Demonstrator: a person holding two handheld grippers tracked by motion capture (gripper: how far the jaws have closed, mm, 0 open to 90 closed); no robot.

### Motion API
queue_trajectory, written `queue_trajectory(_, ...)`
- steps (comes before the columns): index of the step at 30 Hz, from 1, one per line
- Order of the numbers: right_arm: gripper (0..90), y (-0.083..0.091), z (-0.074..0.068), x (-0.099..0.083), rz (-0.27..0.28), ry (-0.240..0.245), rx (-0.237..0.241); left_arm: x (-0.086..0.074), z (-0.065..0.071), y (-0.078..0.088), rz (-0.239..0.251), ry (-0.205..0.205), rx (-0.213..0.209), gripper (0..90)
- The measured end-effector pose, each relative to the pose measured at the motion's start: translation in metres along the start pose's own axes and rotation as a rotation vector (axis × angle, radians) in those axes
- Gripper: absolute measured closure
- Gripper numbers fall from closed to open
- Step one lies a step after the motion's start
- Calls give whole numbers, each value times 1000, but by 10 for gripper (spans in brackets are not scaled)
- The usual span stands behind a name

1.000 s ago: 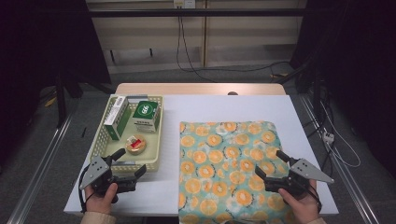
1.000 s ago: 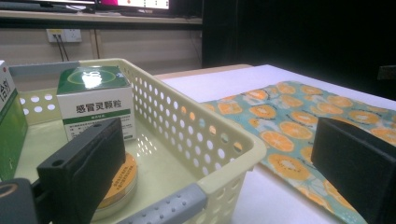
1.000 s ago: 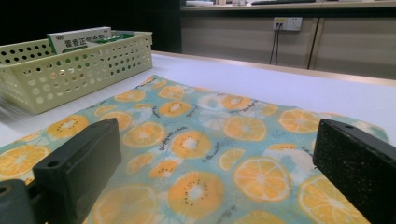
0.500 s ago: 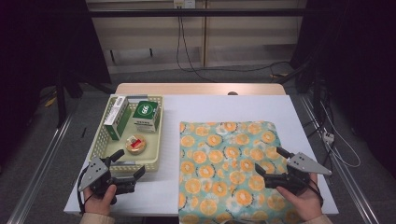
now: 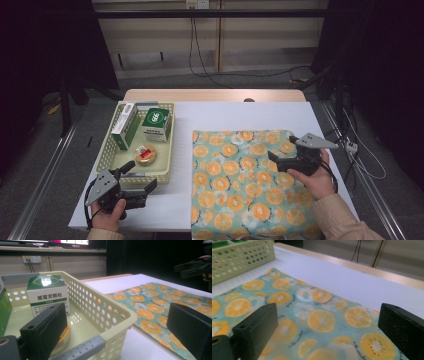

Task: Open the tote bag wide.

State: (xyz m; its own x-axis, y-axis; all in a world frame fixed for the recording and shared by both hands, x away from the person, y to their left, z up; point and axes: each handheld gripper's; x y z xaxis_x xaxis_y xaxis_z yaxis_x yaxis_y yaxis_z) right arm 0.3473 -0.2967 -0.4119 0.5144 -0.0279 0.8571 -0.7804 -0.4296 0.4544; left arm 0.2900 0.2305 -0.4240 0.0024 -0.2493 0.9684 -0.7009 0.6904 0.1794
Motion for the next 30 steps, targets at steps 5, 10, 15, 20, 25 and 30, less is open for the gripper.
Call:
queue_trajectory(5, 51, -32, 19, 11, -69, -35, 25, 0, 0, -1, 7, 13, -2, 30)
queue_trajectory(10, 85, -62, 27, 18, -126, -35, 10, 0, 1, -1, 5, 14, -6, 30)
queue_trajectory(15, 153, -83, 27, 23, -151, -18, 21, 2, 2, -1, 10, 19, -13, 30)
queue_trajectory(20, 220, -109, 25, 21, -217, 24, 48, 1, 3, -1, 5, 14, -18, 31)
queue_trajectory(25, 220, -129, 28, 20, -243, 23, 52, 1, 2, -1, 3, 20, -13, 32)
queue_trajectory(30, 226, -136, 34, 19, -279, 37, 31, 1, 3, -2, -1, 18, -16, 32)
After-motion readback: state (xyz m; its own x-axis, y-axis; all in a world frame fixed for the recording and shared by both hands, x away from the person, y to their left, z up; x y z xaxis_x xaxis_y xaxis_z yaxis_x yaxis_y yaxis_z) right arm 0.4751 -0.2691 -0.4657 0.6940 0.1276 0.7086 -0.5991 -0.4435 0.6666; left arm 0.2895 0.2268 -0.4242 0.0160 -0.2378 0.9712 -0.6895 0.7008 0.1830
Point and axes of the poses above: each handheld gripper's, and its own axes: y roughly backward along the jaws, x roughly out of its top, z roughly to its right, and after that the axes turned 15 degrees about -y, right-handed
